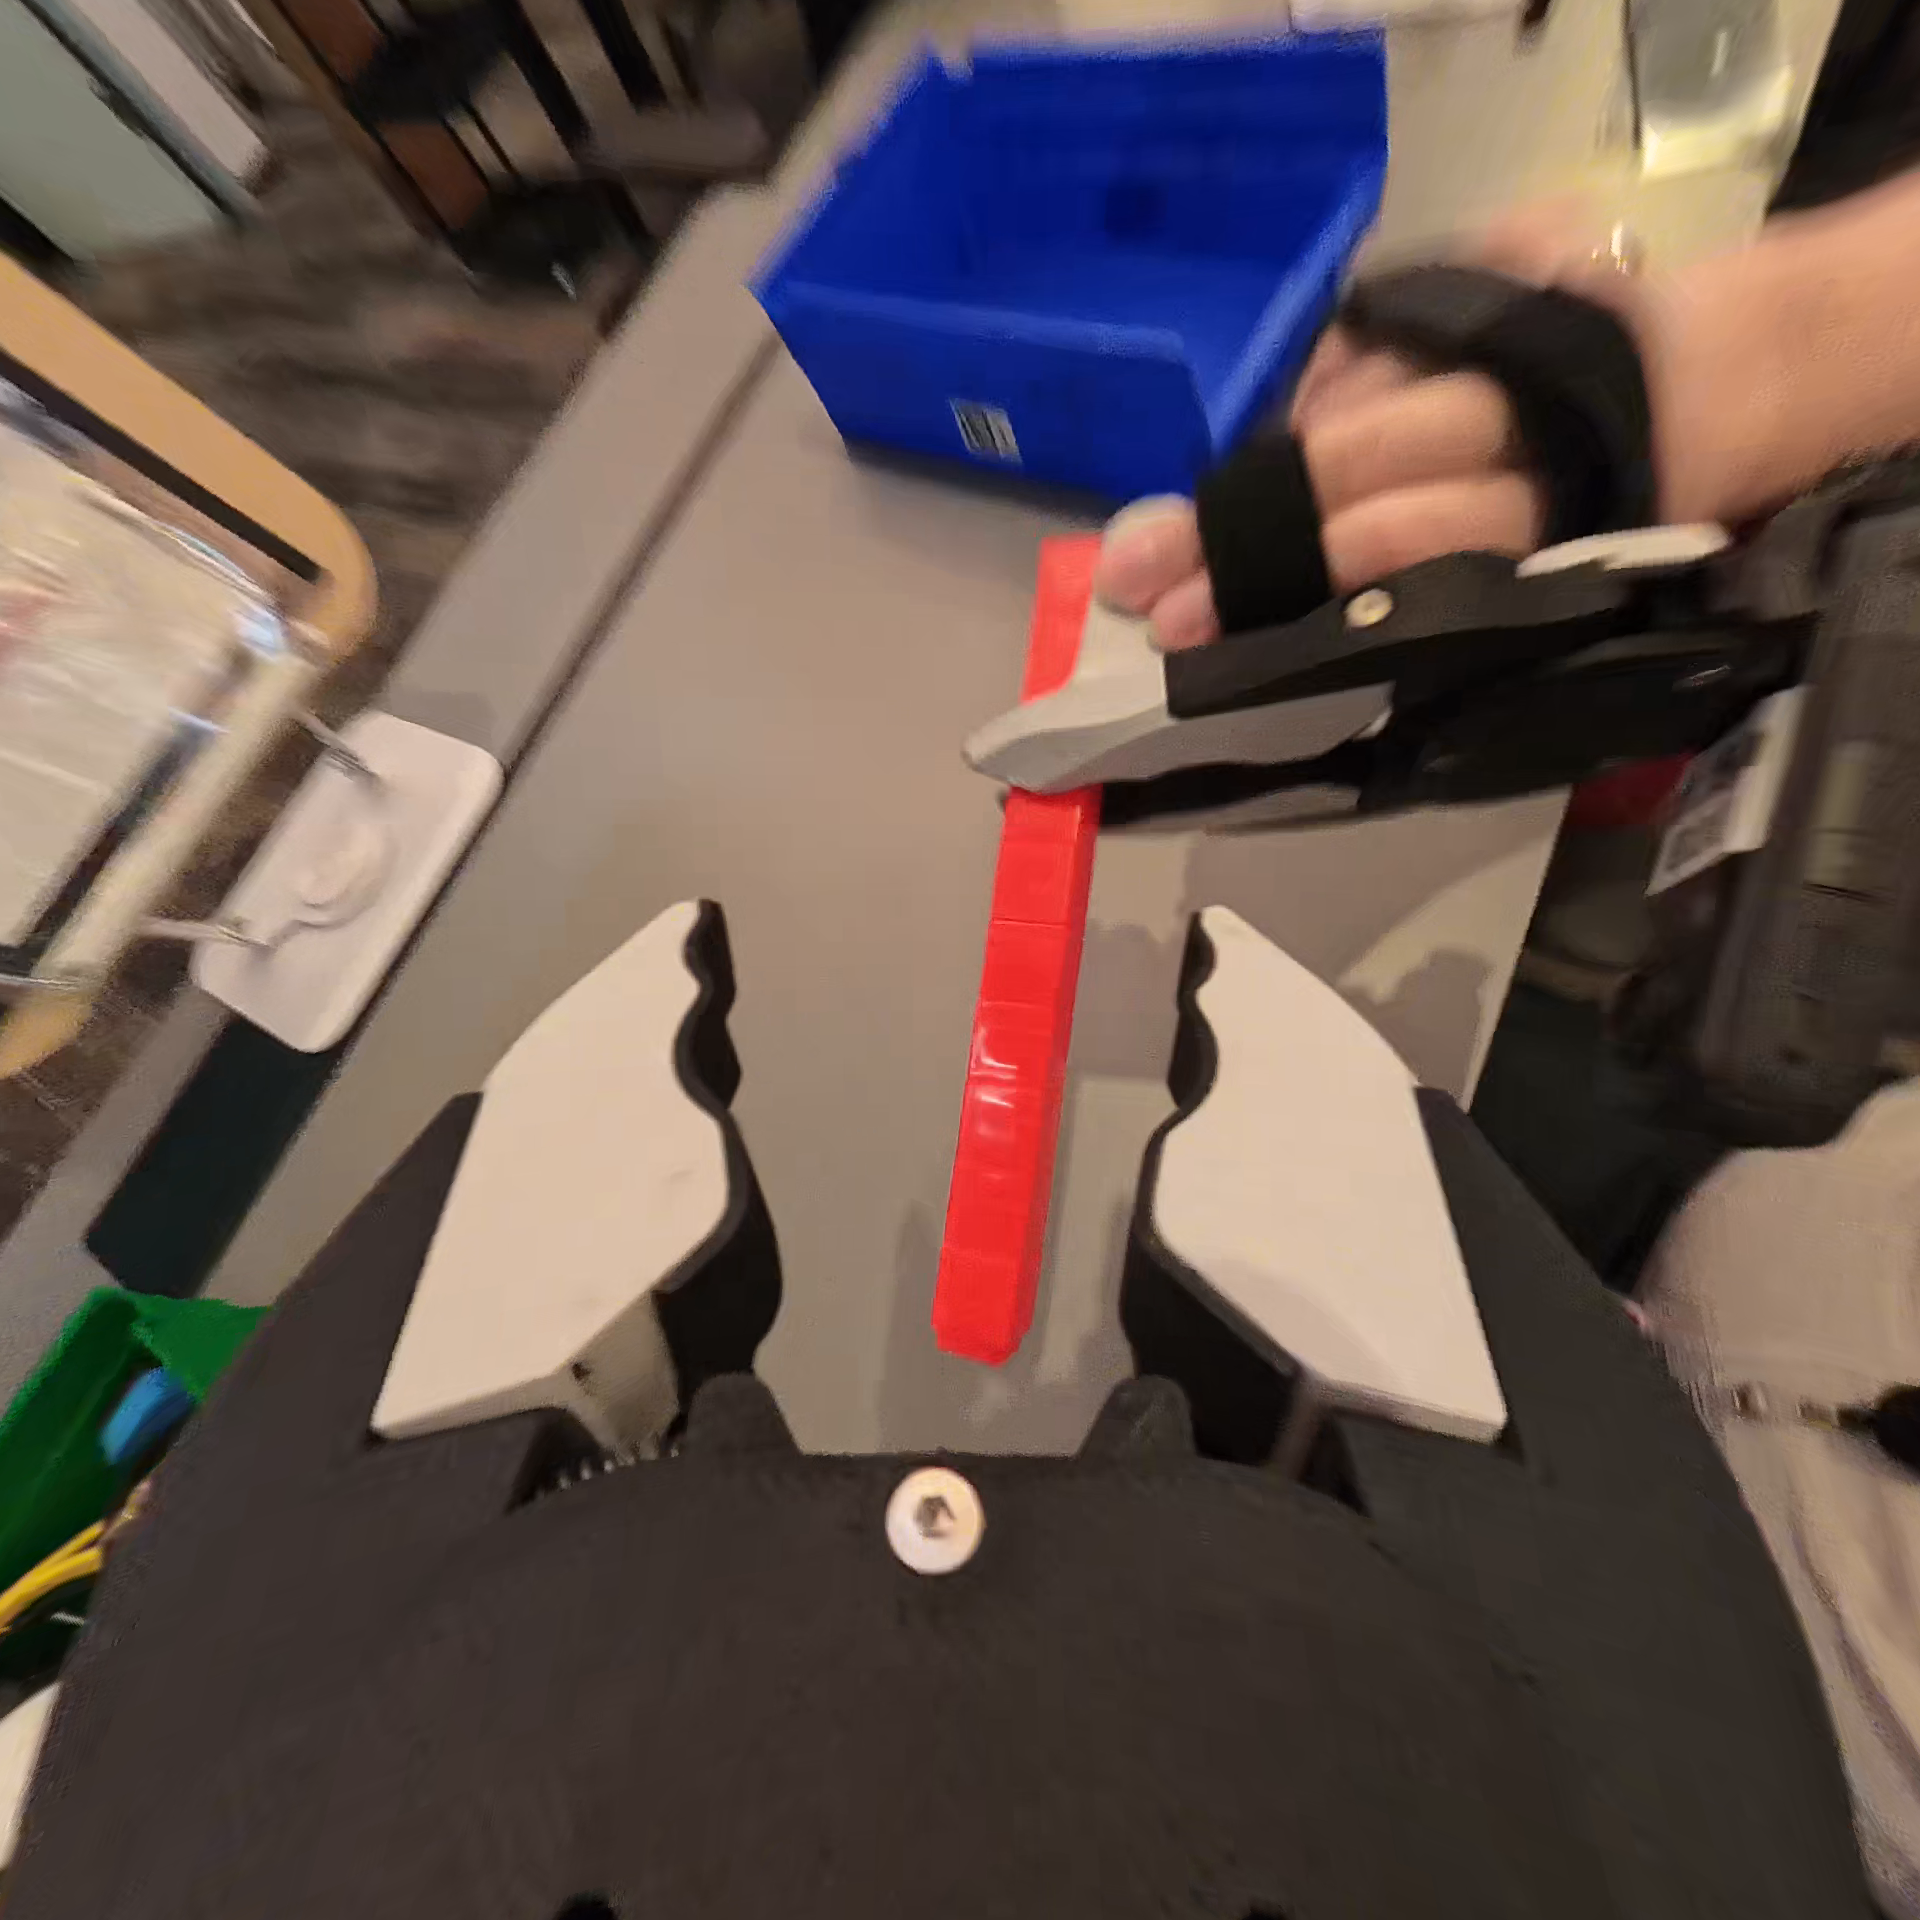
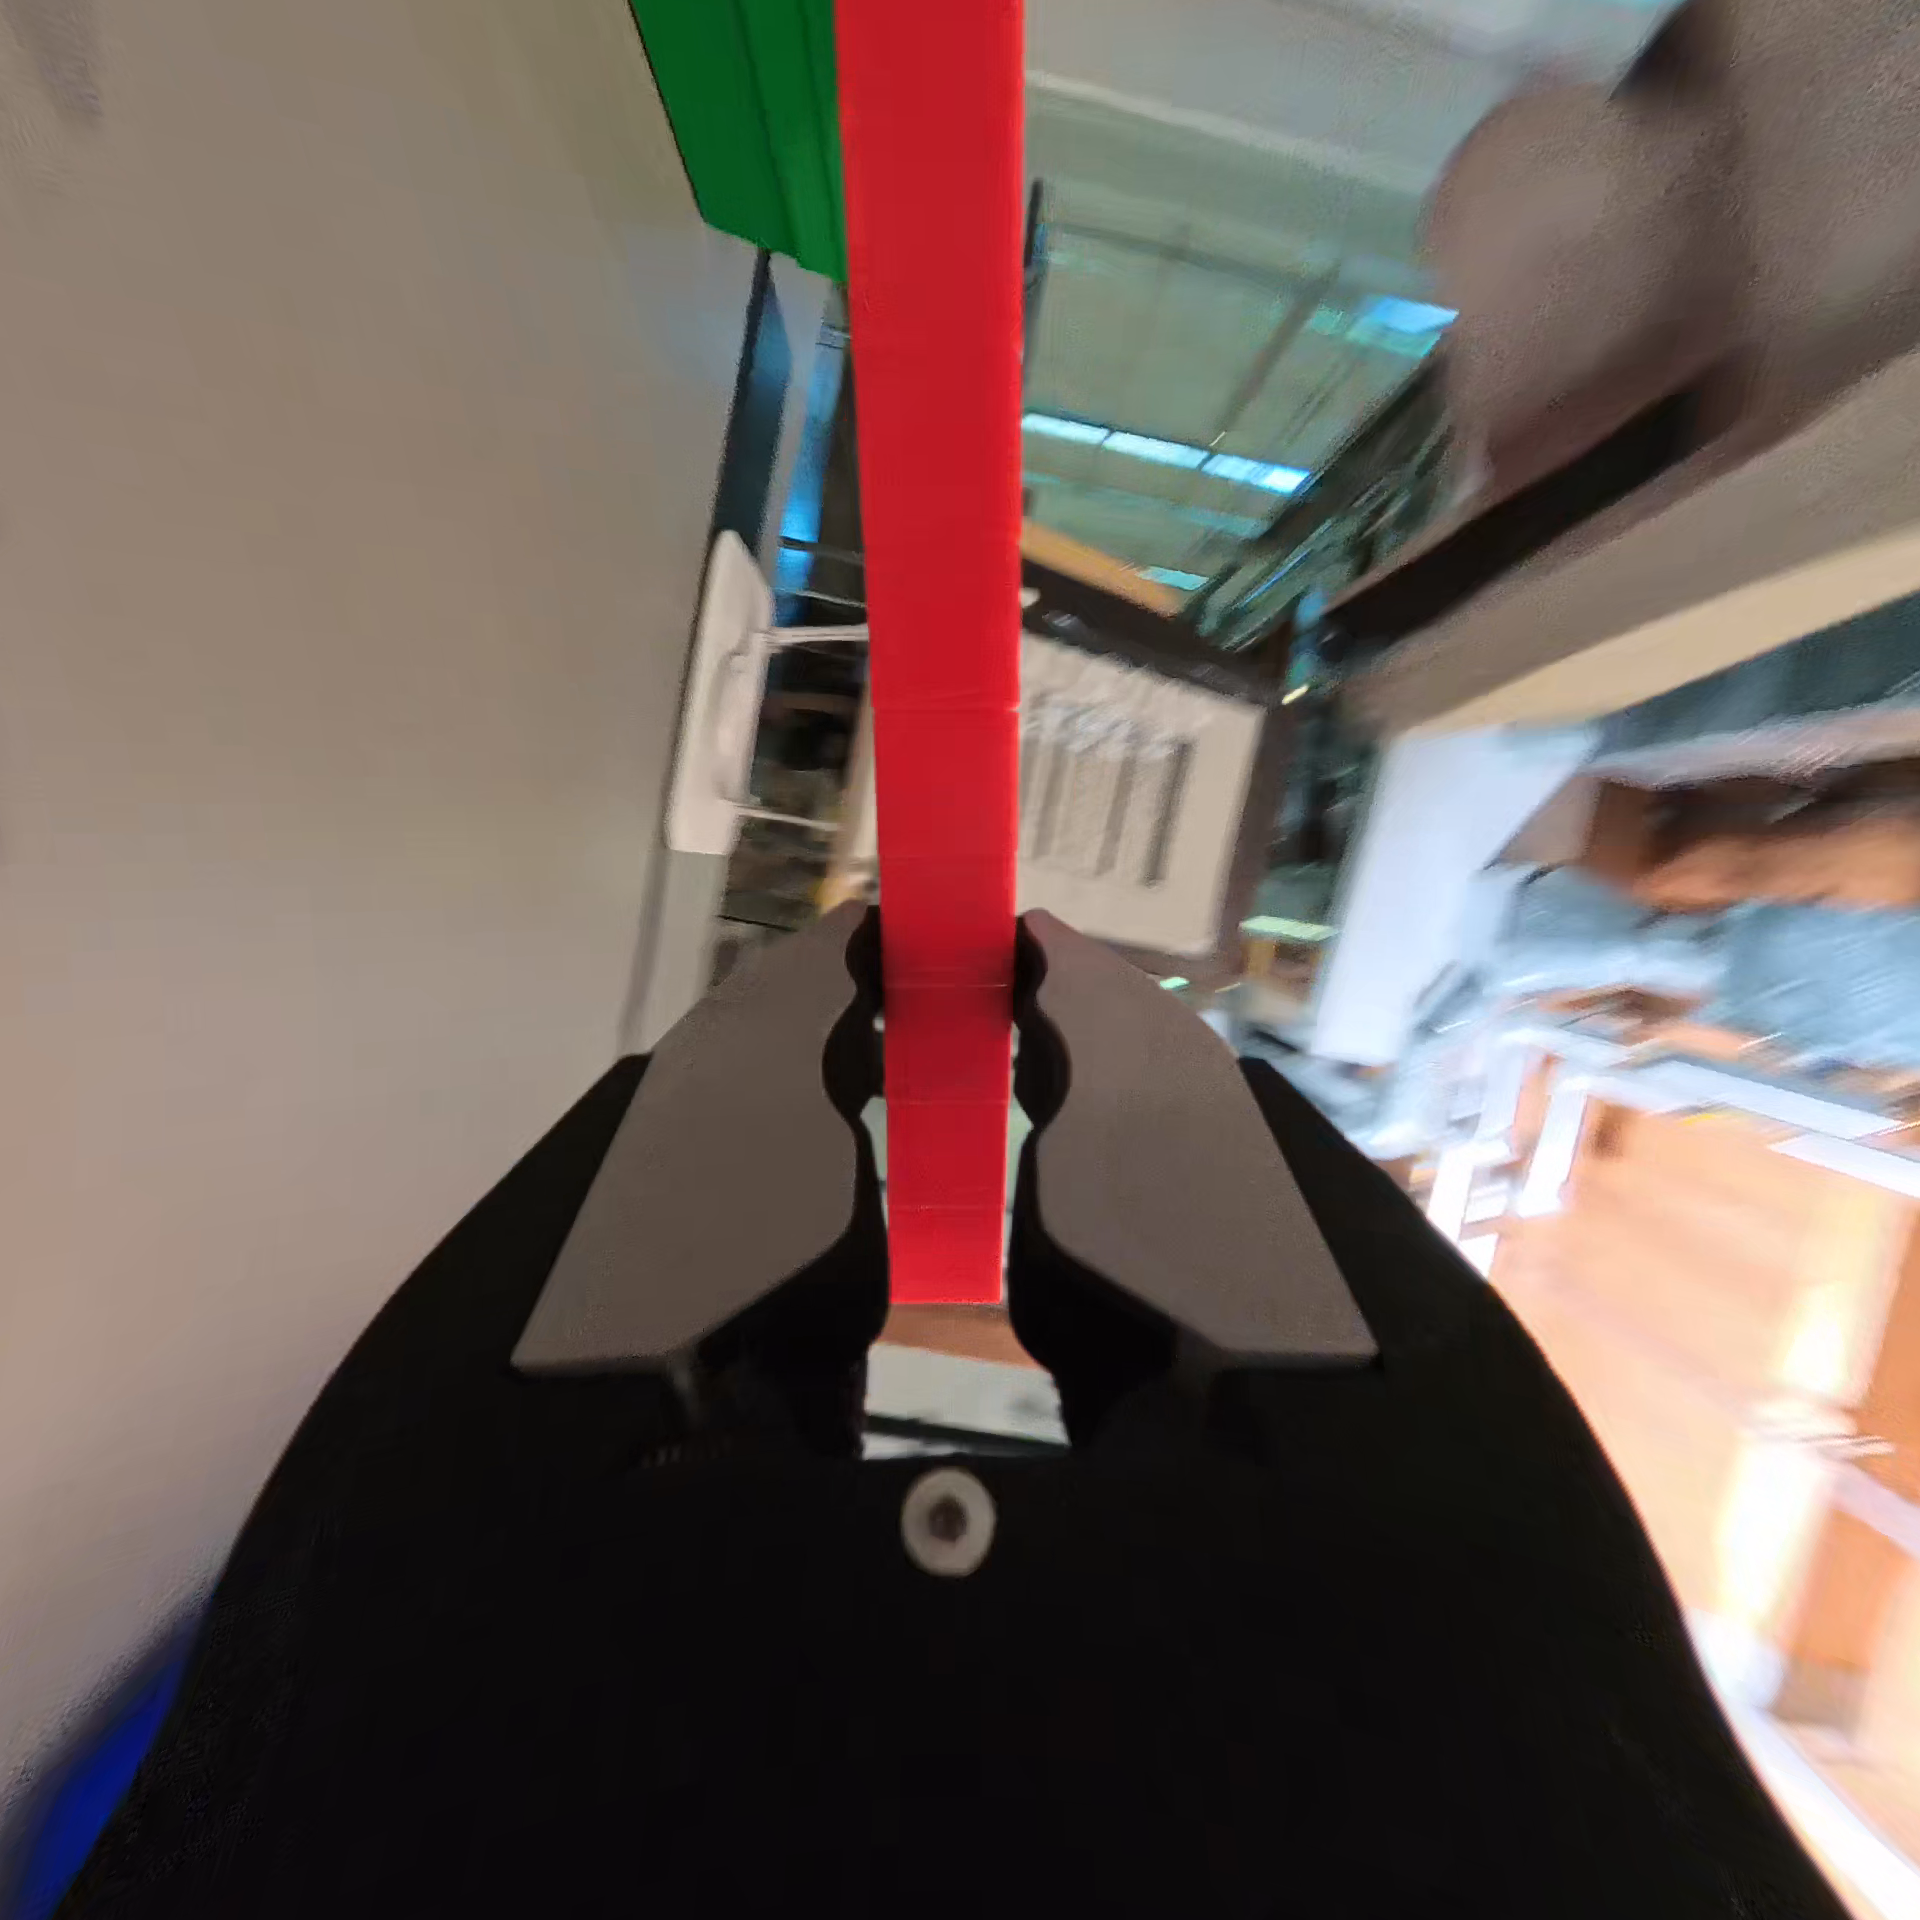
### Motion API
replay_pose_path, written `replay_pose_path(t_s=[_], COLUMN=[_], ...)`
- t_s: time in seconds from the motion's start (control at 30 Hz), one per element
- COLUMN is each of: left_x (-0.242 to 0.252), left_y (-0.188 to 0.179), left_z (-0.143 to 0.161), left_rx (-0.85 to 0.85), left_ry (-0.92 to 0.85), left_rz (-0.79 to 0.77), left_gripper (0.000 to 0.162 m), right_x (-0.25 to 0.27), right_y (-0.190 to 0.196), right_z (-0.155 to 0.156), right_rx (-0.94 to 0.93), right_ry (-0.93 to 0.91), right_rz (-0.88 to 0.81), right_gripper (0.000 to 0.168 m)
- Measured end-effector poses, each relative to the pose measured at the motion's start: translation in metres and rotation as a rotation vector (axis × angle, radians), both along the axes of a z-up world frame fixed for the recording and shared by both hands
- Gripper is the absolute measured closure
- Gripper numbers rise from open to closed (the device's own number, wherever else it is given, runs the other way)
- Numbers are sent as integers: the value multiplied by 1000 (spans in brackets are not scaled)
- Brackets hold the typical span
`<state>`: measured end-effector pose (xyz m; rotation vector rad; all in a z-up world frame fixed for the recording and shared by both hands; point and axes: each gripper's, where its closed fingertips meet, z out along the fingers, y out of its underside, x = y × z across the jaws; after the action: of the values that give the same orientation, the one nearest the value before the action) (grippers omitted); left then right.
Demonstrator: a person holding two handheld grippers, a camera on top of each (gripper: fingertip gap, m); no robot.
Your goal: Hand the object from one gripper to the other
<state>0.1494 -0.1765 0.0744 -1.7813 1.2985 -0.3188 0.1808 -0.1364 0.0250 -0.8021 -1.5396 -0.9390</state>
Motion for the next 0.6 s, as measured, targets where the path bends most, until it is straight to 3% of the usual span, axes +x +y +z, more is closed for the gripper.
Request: replay_pose_path(t_s=[0.03, 0.17, 0.27, 0.33, 0.43, 0.6], left_x=[-5, -42, -65, -65, -49, -1], left_y=[-2, -15, -23, -31, -37, -43], left_z=[22, 96, 106, 89, 49, -2], left_rx=[44, 186, 168, 61, -117, -277], left_ry=[-74, -432, -640, -715, -773, -806], left_rz=[10, 69, 82, 14, -104, -246], left_gripper=[78, 83, 87, 86, 90, 104], right_x=[7, 17, 5, -9, -20, -26], right_y=[5, 8, -11, -33, -66, -80], right_z=[-6, -24, -23, -13, 1, 3], right_rx=[-93, -533, -927, -1186, -1499, -1646], right_ry=[95, 592, 974, 1139, 1228, 1281], right_rz=[-19, 3, 168, 379, 662, 809], right_gripper=[145, 145, 145, 146, 146, 146])
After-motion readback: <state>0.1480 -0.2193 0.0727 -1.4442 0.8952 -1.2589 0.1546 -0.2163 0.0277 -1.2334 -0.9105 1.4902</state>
